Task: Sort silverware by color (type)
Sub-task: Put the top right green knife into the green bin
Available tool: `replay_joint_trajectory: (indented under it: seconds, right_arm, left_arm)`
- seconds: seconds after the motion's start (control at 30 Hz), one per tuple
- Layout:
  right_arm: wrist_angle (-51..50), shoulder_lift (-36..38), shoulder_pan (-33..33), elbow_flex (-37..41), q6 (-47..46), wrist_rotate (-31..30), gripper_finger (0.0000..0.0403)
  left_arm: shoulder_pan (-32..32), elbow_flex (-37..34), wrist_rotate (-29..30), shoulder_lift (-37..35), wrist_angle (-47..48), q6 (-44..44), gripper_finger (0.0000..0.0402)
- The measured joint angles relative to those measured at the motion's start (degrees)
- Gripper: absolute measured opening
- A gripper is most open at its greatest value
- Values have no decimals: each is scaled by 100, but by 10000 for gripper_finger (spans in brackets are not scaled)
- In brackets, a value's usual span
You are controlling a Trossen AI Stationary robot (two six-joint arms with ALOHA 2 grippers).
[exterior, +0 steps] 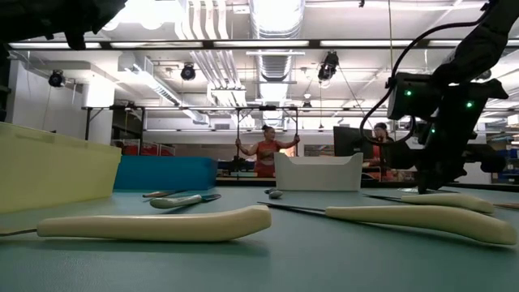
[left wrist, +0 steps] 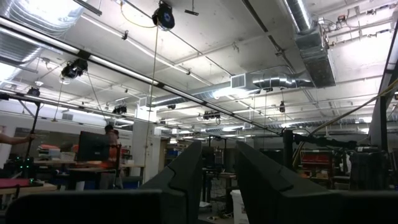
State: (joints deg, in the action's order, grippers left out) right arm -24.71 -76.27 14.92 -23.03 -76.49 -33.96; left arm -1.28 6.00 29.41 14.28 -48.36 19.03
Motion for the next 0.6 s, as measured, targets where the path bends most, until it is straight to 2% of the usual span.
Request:
replay_joint_trajectory:
  seconds: [0.2, 0.37, 0.6]
  right_arm:
    - [-275, 787, -5, 16, 214, 183, 28]
    - [-436, 1418, -5, 26, 411, -34, 5]
    - [-385, 2025, -4, 14, 595, -248, 4]
  left_arm:
    - [0, 0, 2, -2, 0, 0, 78]
    - [0, -1, 2, -2, 1, 0, 78]
    - [0, -2, 2, -2, -2, 0, 77]
